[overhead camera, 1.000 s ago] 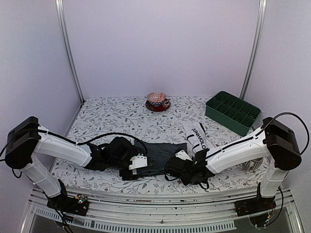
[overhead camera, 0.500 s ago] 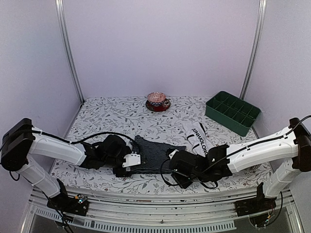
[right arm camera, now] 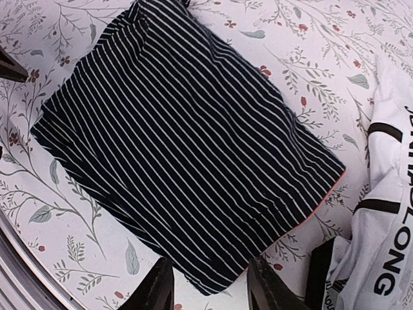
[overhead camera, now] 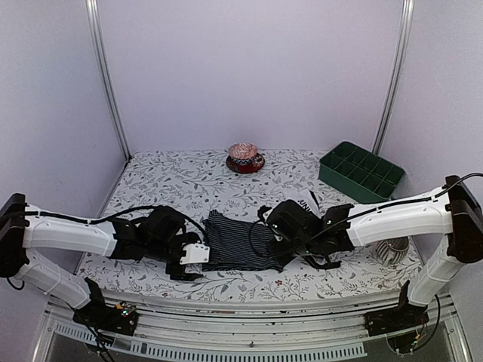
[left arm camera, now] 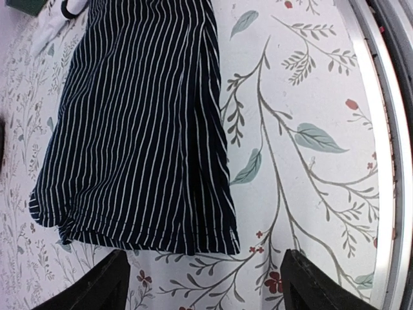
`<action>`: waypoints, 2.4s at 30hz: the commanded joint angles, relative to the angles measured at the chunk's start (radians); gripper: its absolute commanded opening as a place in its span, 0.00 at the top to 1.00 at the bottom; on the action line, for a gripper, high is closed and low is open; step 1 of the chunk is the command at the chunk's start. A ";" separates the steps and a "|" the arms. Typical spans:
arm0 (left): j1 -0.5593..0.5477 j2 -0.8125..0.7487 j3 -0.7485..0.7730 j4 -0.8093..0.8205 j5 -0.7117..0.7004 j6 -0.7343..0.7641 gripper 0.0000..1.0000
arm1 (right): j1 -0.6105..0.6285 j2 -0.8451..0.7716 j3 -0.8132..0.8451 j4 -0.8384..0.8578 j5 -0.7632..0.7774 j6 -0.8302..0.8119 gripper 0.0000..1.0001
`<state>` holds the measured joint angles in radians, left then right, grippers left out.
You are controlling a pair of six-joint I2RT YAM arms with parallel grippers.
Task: Roll the underwear
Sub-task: Smooth out the underwear at the center of the board.
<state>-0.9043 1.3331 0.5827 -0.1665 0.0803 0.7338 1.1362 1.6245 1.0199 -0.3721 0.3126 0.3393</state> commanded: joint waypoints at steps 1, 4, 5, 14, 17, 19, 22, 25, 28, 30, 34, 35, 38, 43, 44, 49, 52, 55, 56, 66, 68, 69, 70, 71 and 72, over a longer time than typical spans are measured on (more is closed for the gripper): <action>0.003 0.015 0.024 -0.007 0.085 0.004 0.16 | -0.001 0.052 -0.016 0.053 -0.075 -0.073 0.57; -0.007 0.065 0.030 0.010 0.074 0.013 0.16 | -0.021 0.076 -0.020 0.055 -0.093 -0.090 0.55; -0.012 0.080 0.031 0.013 0.072 0.015 0.16 | -0.031 0.081 -0.022 0.057 -0.101 -0.089 0.55; -0.043 0.173 0.031 0.081 0.010 0.010 0.20 | -0.088 0.140 -0.045 0.093 -0.220 -0.094 0.61; -0.047 0.192 0.034 0.088 -0.009 0.017 0.24 | -0.087 0.163 -0.050 0.092 -0.257 -0.095 0.64; -0.048 0.200 0.036 0.085 -0.020 0.023 0.30 | -0.087 0.173 -0.055 0.091 -0.279 -0.100 0.64; -0.048 0.205 0.039 0.076 -0.026 0.030 0.40 | -0.087 0.183 -0.059 0.085 -0.309 -0.107 0.65; -0.050 0.212 0.042 0.069 -0.040 0.032 0.56 | -0.087 0.181 -0.058 0.075 -0.344 -0.121 0.67; -0.050 0.220 0.048 0.063 -0.060 0.029 0.79 | -0.087 0.153 -0.061 0.071 -0.367 -0.134 0.68; -0.050 0.222 0.050 0.058 -0.070 0.027 0.95 | -0.087 0.119 -0.061 0.070 -0.374 -0.144 0.68; -0.050 0.189 0.062 -0.003 -0.034 0.017 1.00 | -0.089 0.051 -0.045 0.059 -0.357 -0.151 0.68; -0.050 0.171 0.064 -0.019 -0.020 0.013 1.00 | -0.092 0.035 -0.039 0.053 -0.347 -0.149 0.68; -0.050 0.109 0.062 -0.065 0.023 0.003 1.00 | -0.108 0.009 -0.008 0.038 -0.313 -0.138 0.65; -0.050 0.074 0.051 -0.122 0.049 0.007 0.69 | -0.147 0.018 0.048 0.039 -0.288 -0.118 0.63; -0.049 0.070 0.051 -0.136 0.055 0.012 0.57 | -0.155 0.029 0.061 0.041 -0.286 -0.112 0.63; 0.004 0.009 0.109 -0.204 0.145 0.044 0.20 | -0.194 0.097 0.118 0.079 -0.296 -0.081 0.70; 0.084 -0.006 0.182 -0.207 0.223 0.049 0.09 | -0.226 0.121 0.123 0.119 -0.326 -0.057 0.76; 0.161 0.083 0.284 -0.162 0.264 -0.016 0.12 | -0.263 0.144 0.114 0.154 -0.345 -0.035 0.85; 0.181 0.129 0.326 -0.162 0.273 -0.044 0.15 | -0.272 0.149 0.107 0.166 -0.355 -0.029 0.86; 0.285 0.524 0.609 -0.135 0.219 -0.230 0.49 | -0.332 0.234 0.037 0.215 -0.370 0.005 0.96; 0.286 0.554 0.624 -0.134 0.193 -0.243 0.51 | -0.337 0.247 0.025 0.213 -0.355 0.010 0.96; 0.286 0.568 0.628 -0.133 0.177 -0.247 0.51 | -0.337 0.254 0.019 0.213 -0.344 0.012 0.96; 0.286 0.579 0.632 -0.133 0.162 -0.247 0.51 | -0.338 0.260 0.016 0.210 -0.331 0.012 0.96; 0.286 0.592 0.634 -0.133 0.143 -0.249 0.51 | -0.339 0.268 0.011 0.208 -0.318 0.013 0.96; 0.286 0.604 0.639 -0.134 0.124 -0.251 0.51 | -0.341 0.276 0.008 0.208 -0.309 0.012 0.96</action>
<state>-0.6231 1.9060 1.1862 -0.3027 0.2695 0.5205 0.8043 1.8671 1.0492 -0.1772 -0.0349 0.3370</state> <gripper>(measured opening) 0.492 0.041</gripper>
